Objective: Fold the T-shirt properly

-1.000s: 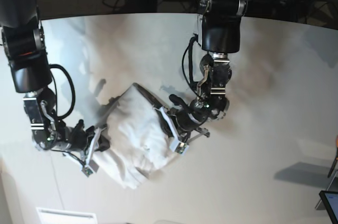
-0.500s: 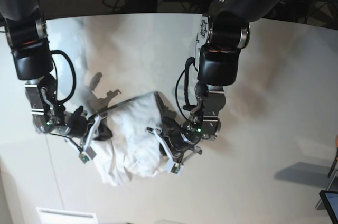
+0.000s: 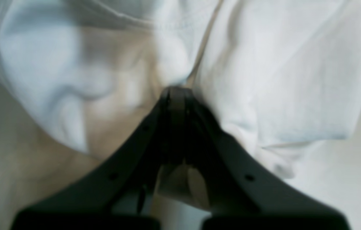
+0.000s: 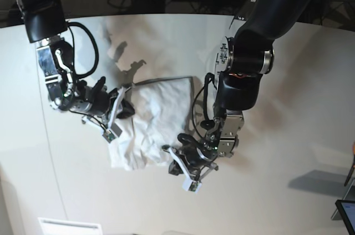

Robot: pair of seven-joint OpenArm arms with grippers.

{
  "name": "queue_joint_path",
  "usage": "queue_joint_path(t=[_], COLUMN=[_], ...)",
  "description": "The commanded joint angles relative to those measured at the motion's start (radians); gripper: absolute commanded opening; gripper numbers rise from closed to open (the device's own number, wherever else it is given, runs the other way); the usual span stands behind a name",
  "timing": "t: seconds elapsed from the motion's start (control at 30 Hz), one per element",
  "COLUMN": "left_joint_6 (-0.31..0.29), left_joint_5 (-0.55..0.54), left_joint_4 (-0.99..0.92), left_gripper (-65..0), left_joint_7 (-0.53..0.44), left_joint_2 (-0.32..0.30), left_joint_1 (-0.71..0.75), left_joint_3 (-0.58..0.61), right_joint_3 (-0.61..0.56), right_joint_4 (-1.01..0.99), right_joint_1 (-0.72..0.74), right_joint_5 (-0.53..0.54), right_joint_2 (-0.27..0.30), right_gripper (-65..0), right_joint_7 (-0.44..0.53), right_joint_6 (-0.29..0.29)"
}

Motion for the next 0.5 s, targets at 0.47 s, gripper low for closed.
queue_joint_path(t=[0.47], left_joint_6=[-0.012], left_joint_5=[-0.022], left_joint_4=[0.634], left_gripper=[-65.0], left_joint_7=[0.306], left_joint_2=[-0.056], left_joint_1=[0.114], left_joint_3=[-0.195], right_joint_3=[0.122], right_joint_4=[0.080], right_joint_1=[0.048], right_joint_5=[-0.005], right_joint_2=[-0.037], right_gripper=[-65.0], right_joint_7=[-0.099], right_joint_6=[-0.013])
